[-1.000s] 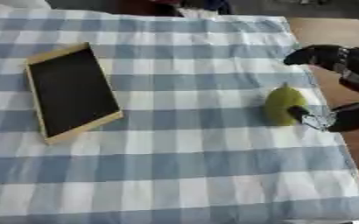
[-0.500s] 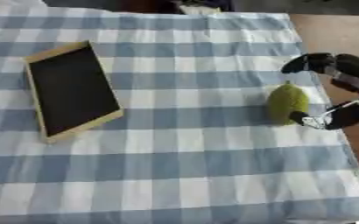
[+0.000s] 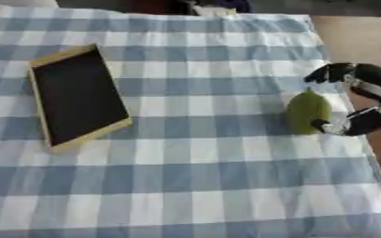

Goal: Pick up objects on the table and place them in the box.

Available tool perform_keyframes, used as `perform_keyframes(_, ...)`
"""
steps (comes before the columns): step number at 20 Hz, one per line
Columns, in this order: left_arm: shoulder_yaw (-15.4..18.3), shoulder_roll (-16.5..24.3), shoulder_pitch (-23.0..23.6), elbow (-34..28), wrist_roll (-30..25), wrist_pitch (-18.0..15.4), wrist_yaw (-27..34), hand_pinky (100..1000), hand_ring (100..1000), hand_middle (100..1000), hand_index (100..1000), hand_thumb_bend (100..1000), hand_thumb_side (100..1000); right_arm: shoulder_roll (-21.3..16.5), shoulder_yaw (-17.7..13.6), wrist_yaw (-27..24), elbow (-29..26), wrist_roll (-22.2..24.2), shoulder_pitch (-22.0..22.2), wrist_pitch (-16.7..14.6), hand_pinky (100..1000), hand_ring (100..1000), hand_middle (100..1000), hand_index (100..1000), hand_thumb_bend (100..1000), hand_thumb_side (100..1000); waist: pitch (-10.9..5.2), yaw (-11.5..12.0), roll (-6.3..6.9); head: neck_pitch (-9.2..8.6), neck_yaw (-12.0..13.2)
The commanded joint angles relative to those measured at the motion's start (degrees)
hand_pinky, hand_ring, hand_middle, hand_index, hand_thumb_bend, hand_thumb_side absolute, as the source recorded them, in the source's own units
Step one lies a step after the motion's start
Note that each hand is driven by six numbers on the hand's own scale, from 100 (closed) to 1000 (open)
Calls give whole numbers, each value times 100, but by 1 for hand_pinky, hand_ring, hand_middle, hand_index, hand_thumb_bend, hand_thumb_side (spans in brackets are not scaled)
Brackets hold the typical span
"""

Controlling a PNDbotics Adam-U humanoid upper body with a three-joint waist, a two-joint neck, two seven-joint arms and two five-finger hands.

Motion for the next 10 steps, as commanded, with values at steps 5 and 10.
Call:
perform_keyframes(5,25,95,-50,-102,-26,-11,21,671,507,724,846,100,492,-77,14,184,416,164,-126,-3,839,847,846,907,399,270,-72,13,19,-87,-3)
perform_keyframes(10,25,81,-54,-102,-31,-9,26,671,507,724,846,100,494,23,58,205,750,263,-205,-26,833,840,837,914,377,226,-62,32,21,-99,0)
